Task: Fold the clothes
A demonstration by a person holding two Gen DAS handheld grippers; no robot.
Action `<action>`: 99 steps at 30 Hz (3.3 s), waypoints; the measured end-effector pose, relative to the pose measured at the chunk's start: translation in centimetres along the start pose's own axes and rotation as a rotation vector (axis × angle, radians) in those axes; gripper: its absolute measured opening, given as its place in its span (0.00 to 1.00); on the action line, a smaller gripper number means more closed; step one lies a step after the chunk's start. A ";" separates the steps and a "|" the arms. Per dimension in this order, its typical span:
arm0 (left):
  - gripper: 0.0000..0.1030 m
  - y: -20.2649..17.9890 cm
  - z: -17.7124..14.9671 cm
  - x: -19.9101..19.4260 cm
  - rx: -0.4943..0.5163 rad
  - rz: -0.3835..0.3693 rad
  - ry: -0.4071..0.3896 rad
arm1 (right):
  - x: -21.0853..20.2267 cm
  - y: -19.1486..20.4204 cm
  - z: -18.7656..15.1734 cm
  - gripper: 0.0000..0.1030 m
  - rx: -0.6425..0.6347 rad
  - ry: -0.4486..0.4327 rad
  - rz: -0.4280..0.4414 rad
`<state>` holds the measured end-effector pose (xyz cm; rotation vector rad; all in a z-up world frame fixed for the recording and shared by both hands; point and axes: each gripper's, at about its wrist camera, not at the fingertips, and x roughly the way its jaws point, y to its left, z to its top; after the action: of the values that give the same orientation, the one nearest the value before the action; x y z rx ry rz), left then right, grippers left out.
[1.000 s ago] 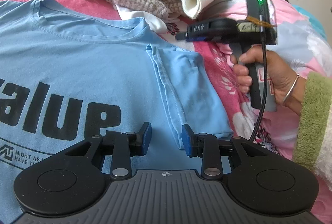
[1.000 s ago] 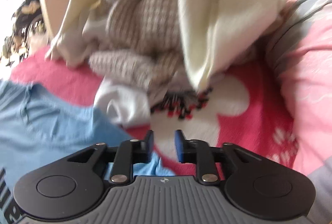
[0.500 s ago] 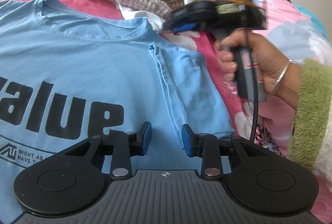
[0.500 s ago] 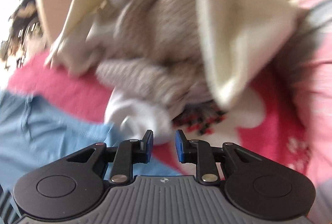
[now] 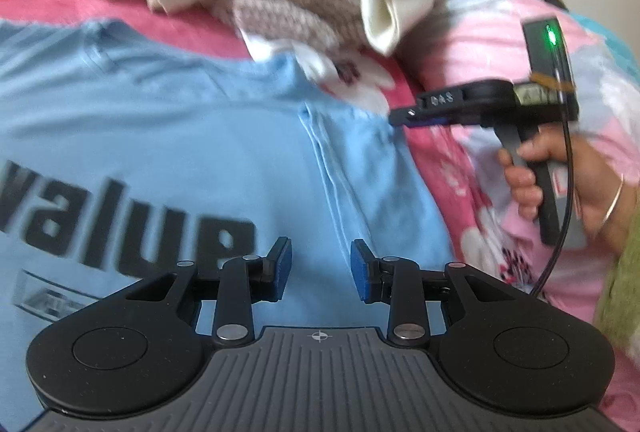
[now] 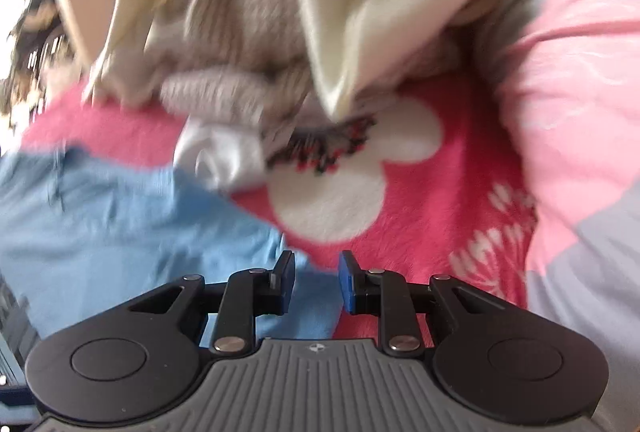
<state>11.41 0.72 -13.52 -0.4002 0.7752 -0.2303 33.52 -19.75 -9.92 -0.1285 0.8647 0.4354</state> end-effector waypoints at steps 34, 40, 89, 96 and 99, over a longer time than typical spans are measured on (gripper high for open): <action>0.36 31.1 4.2 -16.9 -0.515 0.383 -0.322 | 2.8 43.2 7.9 0.35 -0.219 0.069 0.466; 0.33 32.5 3.4 -17.3 -0.562 0.375 -0.312 | 4.5 44.0 8.5 0.35 -0.148 0.083 0.462; 0.03 28.8 2.5 -19.2 -0.284 0.366 -0.460 | 11.6 54.5 10.3 0.05 -0.234 0.166 0.284; 0.03 22.4 2.7 -19.5 -0.035 0.304 -0.503 | 4.6 46.0 11.6 0.05 -0.118 0.014 0.401; 0.03 19.9 2.5 -18.4 0.059 0.278 -0.480 | 2.8 41.4 10.8 0.05 -0.049 -0.042 0.421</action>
<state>1.56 25.69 -8.88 -0.2716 0.3434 0.1041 25.39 21.63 -2.38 0.0194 0.8402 0.8500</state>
